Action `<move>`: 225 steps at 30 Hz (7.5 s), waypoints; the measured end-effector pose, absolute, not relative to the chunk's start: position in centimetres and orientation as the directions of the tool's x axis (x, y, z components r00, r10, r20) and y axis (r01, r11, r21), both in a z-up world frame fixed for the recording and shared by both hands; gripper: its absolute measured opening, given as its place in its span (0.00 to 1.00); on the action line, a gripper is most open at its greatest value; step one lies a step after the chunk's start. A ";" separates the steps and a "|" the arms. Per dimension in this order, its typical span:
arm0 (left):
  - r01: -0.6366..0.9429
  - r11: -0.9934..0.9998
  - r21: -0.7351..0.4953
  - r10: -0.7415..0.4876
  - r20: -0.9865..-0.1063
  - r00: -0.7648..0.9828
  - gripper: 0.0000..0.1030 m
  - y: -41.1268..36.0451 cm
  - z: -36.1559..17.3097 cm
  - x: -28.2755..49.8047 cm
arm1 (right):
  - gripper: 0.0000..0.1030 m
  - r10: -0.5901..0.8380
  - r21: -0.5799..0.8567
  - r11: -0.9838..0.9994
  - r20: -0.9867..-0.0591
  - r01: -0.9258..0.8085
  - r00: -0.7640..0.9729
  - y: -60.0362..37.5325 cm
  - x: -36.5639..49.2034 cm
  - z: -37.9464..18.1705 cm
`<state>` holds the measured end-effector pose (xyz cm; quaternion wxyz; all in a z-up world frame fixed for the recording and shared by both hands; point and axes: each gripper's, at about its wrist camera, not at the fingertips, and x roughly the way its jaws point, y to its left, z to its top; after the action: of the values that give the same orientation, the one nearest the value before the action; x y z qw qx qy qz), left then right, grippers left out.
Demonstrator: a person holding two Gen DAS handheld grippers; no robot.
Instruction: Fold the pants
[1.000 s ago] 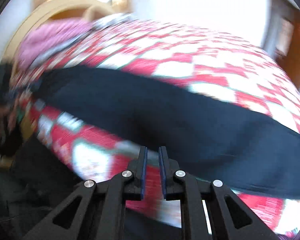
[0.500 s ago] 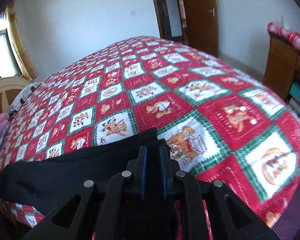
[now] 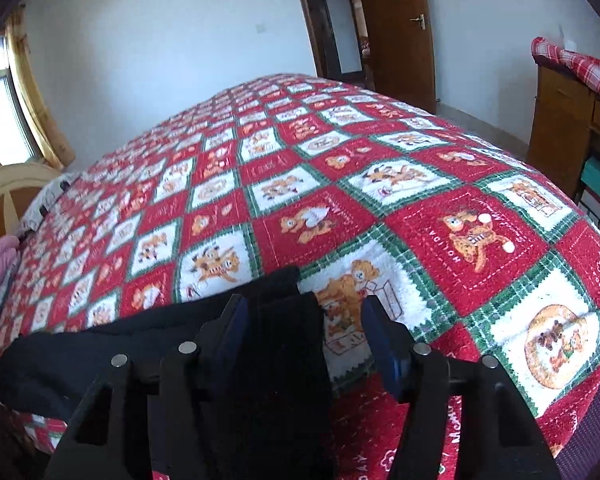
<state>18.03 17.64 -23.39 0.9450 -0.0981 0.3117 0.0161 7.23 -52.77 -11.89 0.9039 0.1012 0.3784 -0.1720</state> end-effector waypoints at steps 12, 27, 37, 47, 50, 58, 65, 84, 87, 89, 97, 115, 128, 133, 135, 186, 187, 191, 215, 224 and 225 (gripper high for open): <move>-0.065 0.983 -0.170 -0.043 -0.560 0.827 0.96 18.2 -23.8 18.1 | 0.08 -0.198 0.092 0.936 -0.663 0.340 0.722 -52.1 9.0 -8.9; -0.076 0.993 -0.085 0.019 -0.532 0.847 0.97 17.9 -22.6 17.0 | 0.53 -0.330 -0.001 0.899 -0.660 0.438 0.674 -52.8 9.5 -11.2; -0.159 0.959 -0.234 -0.009 -0.586 0.810 0.71 24.2 -21.8 16.5 | 0.53 -0.258 -0.097 0.963 -0.591 0.250 0.764 -42.1 8.1 -10.6; -0.047 0.973 -0.226 -0.110 -0.630 0.768 0.56 20.6 -21.2 20.5 | 0.53 0.146 -0.304 0.831 -0.688 -0.465 0.711 -17.2 7.2 -18.9; -0.037 0.969 -0.245 -0.127 -0.619 0.775 0.43 20.6 -20.9 21.2 | 0.53 0.164 -0.359 0.772 -0.684 -0.524 0.711 -13.6 6.9 -20.4; -0.012 0.968 -0.251 -0.157 -0.642 0.750 0.28 19.4 -21.3 21.2 | 0.53 0.131 -0.370 0.786 -0.683 -0.496 0.719 -12.4 7.9 -21.5; -0.049 0.947 -0.318 -0.177 -0.644 0.744 0.45 19.2 -21.3 20.2 | 0.53 0.102 -0.426 0.759 -0.670 -0.493 0.735 -11.6 8.3 -22.4; 0.000 0.955 -0.296 -0.197 -0.635 0.747 0.13 19.7 -21.5 21.8 | 0.05 0.081 -0.451 0.707 -0.713 -0.545 0.696 -9.2 8.7 -22.9; 0.005 0.948 -0.319 -0.213 -0.622 0.754 0.14 20.0 -21.6 21.8 | 0.05 0.080 -0.449 0.685 -0.736 -0.573 0.673 -9.2 7.9 -23.7; 0.006 0.943 -0.334 -0.223 -0.615 0.756 0.17 20.3 -21.7 21.6 | 0.06 0.050 -0.444 0.662 -0.777 -0.603 0.627 -9.3 8.1 -25.6; 0.005 0.966 -0.259 -0.151 -0.550 0.821 0.19 19.1 -18.9 18.2 | 0.28 0.060 -0.498 0.638 -0.728 -0.587 0.683 -9.4 5.9 -24.3; 0.216 0.972 -0.098 -0.228 -0.633 0.740 0.22 8.1 -21.0 17.1 | 0.29 -0.143 -0.250 0.965 -0.744 -0.074 0.652 -22.7 13.3 -21.3; 0.371 0.927 -0.055 -0.322 -0.623 0.713 0.42 3.4 -21.9 14.6 | 0.42 -0.018 -0.266 0.913 -0.783 -0.309 0.621 -14.6 13.9 -23.1; 0.368 0.925 -0.096 -0.346 -0.611 0.712 0.43 4.1 -21.7 14.6 | 0.49 -0.128 -0.273 0.952 -0.761 -0.135 0.636 -18.9 15.3 -21.9; 0.359 0.927 -0.109 -0.348 -0.606 0.715 0.44 4.1 -21.8 14.6 | 0.49 -0.062 -0.210 0.966 -0.757 -0.153 0.650 -19.2 14.3 -21.1; 0.321 0.939 -0.123 -0.331 -0.576 0.748 0.76 3.1 -21.6 16.3 | 0.41 0.597 0.571 0.800 -0.789 -0.187 0.144 -5.7 31.6 -26.4; 0.323 0.939 -0.120 -0.331 -0.575 0.748 0.76 3.0 -21.6 16.3 | 0.31 0.609 0.584 0.791 -0.782 -0.184 0.136 -5.5 31.9 -26.6; 0.331 0.939 -0.094 -0.323 -0.573 0.754 0.81 2.4 -21.8 16.1 | 0.11 0.688 0.671 0.722 -0.723 -0.167 0.070 -4.6 32.4 -27.2; 0.317 0.947 -0.051 -0.282 -0.601 0.748 0.92 1.3 -21.9 16.0 | 0.45 0.309 0.134 0.917 -0.834 -0.375 0.458 -7.1 24.2 -20.1; 0.309 0.951 -0.027 -0.262 -0.601 0.755 0.94 1.0 -22.1 15.8 | 0.47 0.112 -0.125 0.902 -0.857 -0.413 0.503 -9.0 15.6 -23.6; 0.311 0.950 -0.020 -0.260 -0.600 0.756 0.95 0.9 -22.2 15.8 | 0.48 0.091 -0.143 0.898 -0.865 -0.415 0.494 -9.3 15.4 -24.7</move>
<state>15.82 0.92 -22.20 0.9363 0.0404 0.3139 -0.1526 15.42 -9.31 -24.67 0.8476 -0.1688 0.4803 0.1494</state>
